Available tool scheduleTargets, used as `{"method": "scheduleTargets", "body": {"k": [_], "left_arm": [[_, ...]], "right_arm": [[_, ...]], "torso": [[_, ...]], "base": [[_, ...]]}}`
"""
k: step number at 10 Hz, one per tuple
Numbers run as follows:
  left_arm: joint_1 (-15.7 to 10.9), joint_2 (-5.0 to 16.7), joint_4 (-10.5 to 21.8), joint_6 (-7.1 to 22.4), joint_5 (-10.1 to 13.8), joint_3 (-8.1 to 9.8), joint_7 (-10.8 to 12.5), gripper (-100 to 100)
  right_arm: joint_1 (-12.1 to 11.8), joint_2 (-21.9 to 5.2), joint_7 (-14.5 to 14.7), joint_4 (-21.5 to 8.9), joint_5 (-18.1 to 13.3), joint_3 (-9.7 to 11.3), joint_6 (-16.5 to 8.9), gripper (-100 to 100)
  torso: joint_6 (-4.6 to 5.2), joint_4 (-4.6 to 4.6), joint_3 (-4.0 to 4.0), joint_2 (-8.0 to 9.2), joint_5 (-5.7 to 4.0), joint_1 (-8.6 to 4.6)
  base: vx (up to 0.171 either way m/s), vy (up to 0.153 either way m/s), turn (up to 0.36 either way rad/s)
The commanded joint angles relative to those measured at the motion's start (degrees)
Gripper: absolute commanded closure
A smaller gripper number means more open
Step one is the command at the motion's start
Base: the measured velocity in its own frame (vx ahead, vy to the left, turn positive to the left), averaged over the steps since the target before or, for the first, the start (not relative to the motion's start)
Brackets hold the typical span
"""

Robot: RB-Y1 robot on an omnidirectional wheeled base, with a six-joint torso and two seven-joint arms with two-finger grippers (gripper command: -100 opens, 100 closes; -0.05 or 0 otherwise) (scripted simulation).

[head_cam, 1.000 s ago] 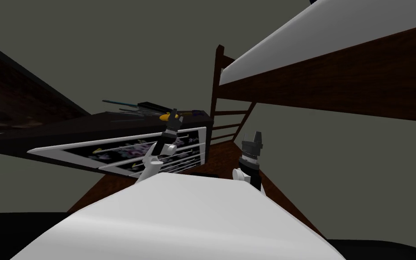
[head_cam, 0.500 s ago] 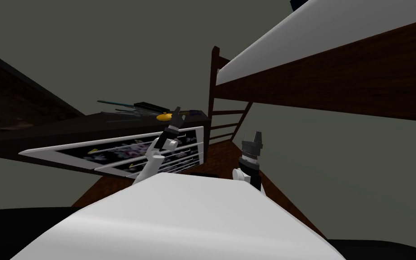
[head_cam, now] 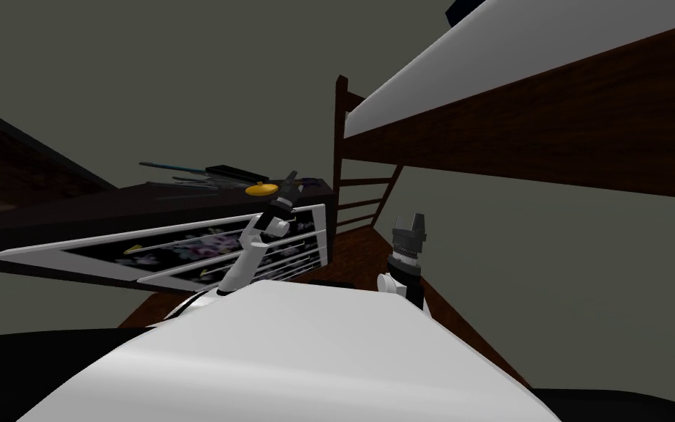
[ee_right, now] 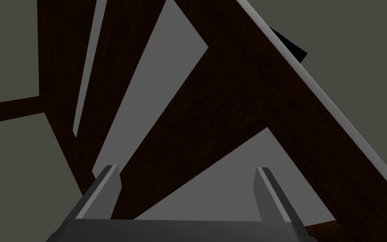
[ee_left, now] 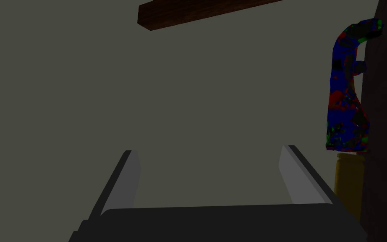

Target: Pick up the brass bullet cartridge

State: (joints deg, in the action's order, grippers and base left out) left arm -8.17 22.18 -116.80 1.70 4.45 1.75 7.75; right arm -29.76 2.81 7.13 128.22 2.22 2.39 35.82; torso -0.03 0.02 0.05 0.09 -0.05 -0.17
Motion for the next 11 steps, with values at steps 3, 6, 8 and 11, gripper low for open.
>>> {"method": "scheduleTargets", "body": {"k": [3,6,8,11], "left_arm": [[-4.8,2.0,2.5,5.7,0.6,-0.16,1.1,-100],[-8.5,4.0,4.9,10.3,1.4,-0.22,2.1,-100],[-11.3,6.0,7.4,13.2,2.1,-0.27,3.1,-100],[-14.9,8.1,10.0,17.8,2.9,-0.30,3.9,-100]], "right_arm": [[0.0,0.0,0.0,0.0,0.0,0.0,0.0,0],[0.0,0.0,0.0,0.0,0.0,0.0,0.0,0],[0.0,0.0,0.0,0.0,0.0,0.0,0.0,0],[0.0,0.0,0.0,0.0,0.0,0.0,0.0,0]], "torso": [[0.02,0.00,0.00,0.00,0.01,0.04],[0.02,-0.01,-0.01,-0.02,0.01,0.03],[-0.02,-0.01,-0.02,-0.03,0.03,0.11],[-0.03,-0.01,-0.01,-0.02,0.03,0.12]], "base": [[-0.015,-0.040,-0.065],[-0.011,-0.040,-0.058],[-0.007,-0.031,-0.055],[-0.008,-0.033,-0.057]]}}
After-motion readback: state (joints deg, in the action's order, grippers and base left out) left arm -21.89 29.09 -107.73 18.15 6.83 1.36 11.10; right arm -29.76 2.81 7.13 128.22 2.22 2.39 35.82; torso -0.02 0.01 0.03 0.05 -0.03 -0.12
